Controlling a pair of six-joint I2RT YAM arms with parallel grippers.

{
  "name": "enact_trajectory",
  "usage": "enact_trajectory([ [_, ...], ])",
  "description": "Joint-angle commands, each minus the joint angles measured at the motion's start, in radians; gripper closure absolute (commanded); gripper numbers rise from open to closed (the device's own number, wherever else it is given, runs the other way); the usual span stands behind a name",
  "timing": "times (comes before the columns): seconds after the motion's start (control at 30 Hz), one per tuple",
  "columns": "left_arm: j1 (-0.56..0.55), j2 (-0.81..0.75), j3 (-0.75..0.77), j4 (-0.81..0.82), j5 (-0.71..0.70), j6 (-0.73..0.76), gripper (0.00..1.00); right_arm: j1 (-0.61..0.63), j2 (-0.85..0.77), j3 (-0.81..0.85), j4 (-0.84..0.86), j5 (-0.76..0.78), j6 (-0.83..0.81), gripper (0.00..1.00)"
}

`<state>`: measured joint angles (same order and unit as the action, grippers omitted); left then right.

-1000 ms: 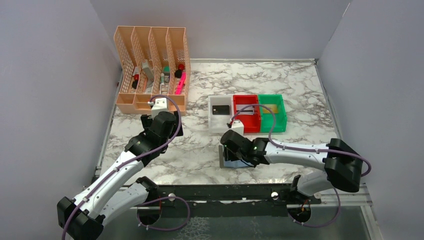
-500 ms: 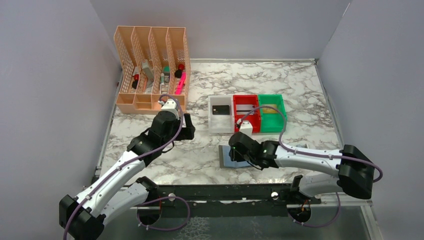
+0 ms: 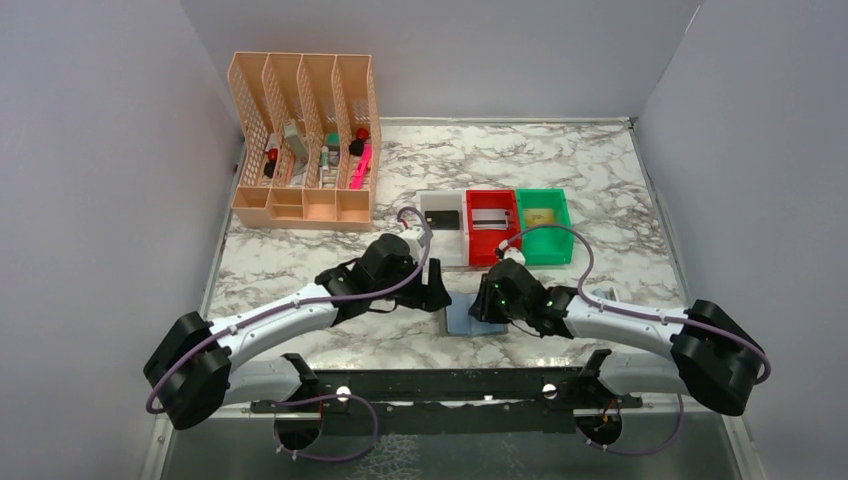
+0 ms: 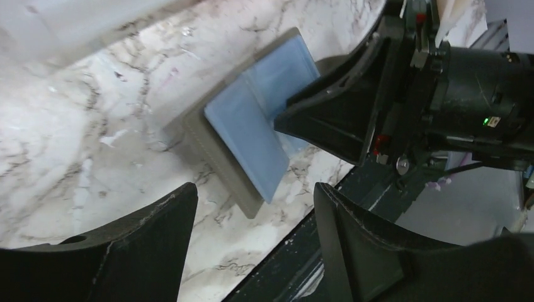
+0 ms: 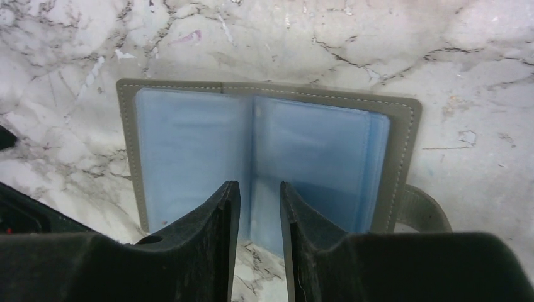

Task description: Take the credit cards out of the card holder

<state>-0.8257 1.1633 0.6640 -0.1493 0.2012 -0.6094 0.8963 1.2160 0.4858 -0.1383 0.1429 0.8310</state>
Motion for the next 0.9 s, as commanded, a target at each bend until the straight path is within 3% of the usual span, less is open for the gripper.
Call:
enact_trajectory([
  [0.0, -0.053, 0.03, -0.028, 0.1, -0.024, -0.072, 0.3, -0.021, -0.005, -0.031, 0.106, -0.096, -0.016, 0.66],
  [0.5, -0.069, 0.076, -0.085, 0.185, -0.007, -0.126, 0.38, -0.023, 0.059, -0.054, 0.12, -0.094, 0.011, 0.67],
  [0.87, -0.111, 0.121, -0.046, 0.21, 0.004, -0.138, 0.43, -0.023, 0.07, -0.067, 0.097, -0.053, 0.053, 0.69],
])
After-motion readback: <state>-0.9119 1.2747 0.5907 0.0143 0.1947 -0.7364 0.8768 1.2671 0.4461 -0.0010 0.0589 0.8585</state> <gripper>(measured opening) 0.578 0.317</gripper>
